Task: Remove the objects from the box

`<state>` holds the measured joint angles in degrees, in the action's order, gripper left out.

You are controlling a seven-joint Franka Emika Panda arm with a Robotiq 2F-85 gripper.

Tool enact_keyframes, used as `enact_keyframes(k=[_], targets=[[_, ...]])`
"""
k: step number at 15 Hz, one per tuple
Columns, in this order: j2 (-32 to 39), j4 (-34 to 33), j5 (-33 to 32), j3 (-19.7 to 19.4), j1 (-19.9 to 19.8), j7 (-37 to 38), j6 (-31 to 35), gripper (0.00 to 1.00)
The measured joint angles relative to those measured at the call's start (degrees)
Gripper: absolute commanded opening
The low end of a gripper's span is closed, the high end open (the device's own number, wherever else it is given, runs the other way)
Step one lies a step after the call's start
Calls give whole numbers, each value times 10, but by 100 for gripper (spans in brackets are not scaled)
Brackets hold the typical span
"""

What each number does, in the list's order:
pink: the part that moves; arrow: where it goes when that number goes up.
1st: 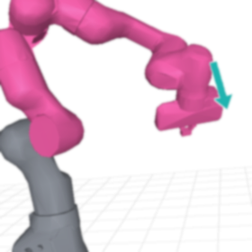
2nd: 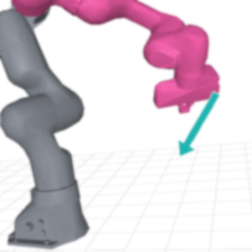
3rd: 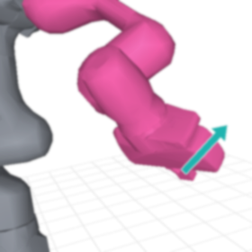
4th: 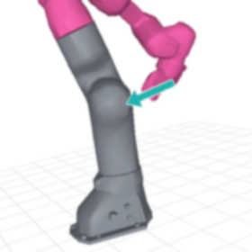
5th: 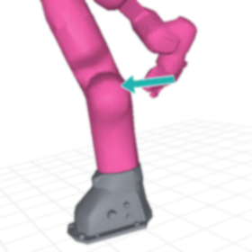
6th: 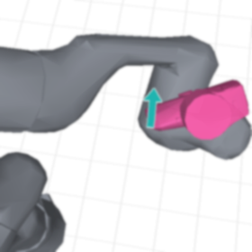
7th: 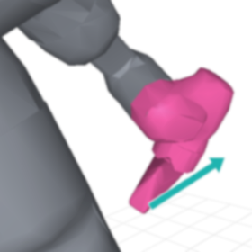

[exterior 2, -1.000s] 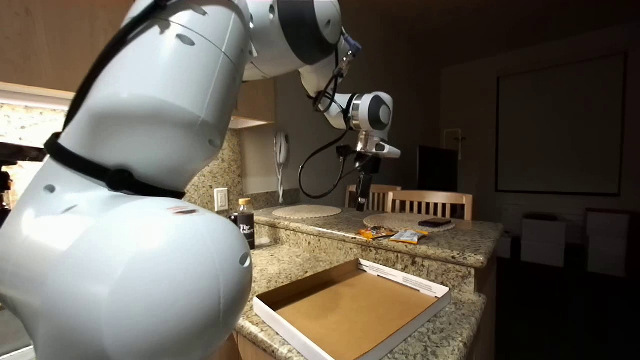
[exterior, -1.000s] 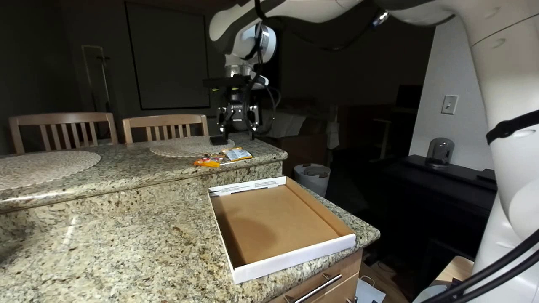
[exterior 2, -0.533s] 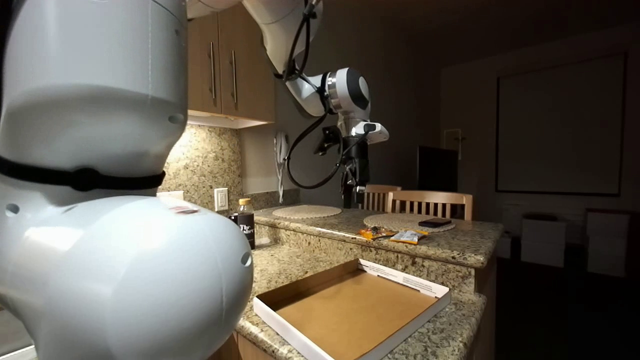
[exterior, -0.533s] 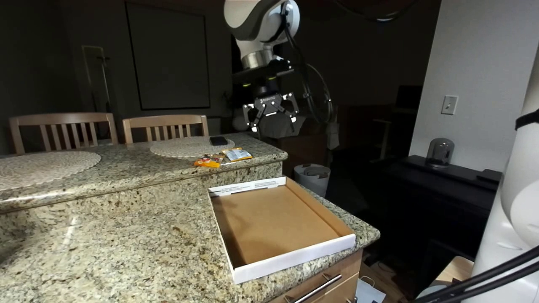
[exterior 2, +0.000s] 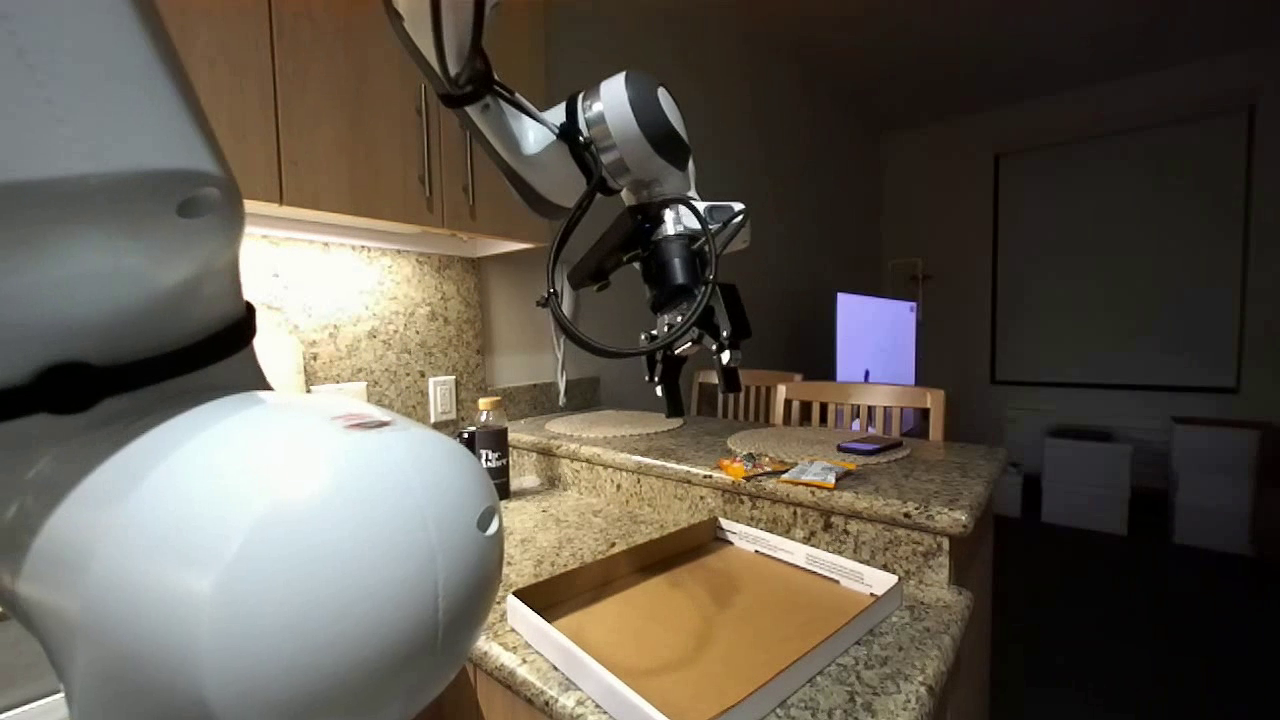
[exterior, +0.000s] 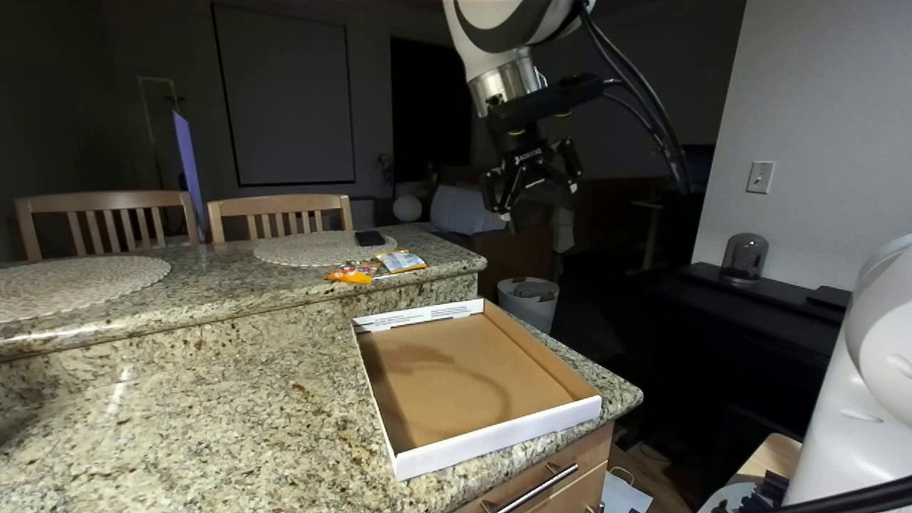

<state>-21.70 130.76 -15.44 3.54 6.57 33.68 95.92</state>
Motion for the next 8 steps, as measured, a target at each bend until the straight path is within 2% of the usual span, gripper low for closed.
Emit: enact_keyframes(k=[2, 8], targets=[[-31, 25, -8, 2, -12, -33, 20, 100], [-22, 21, -8, 14, -19, -33, 19, 100]])
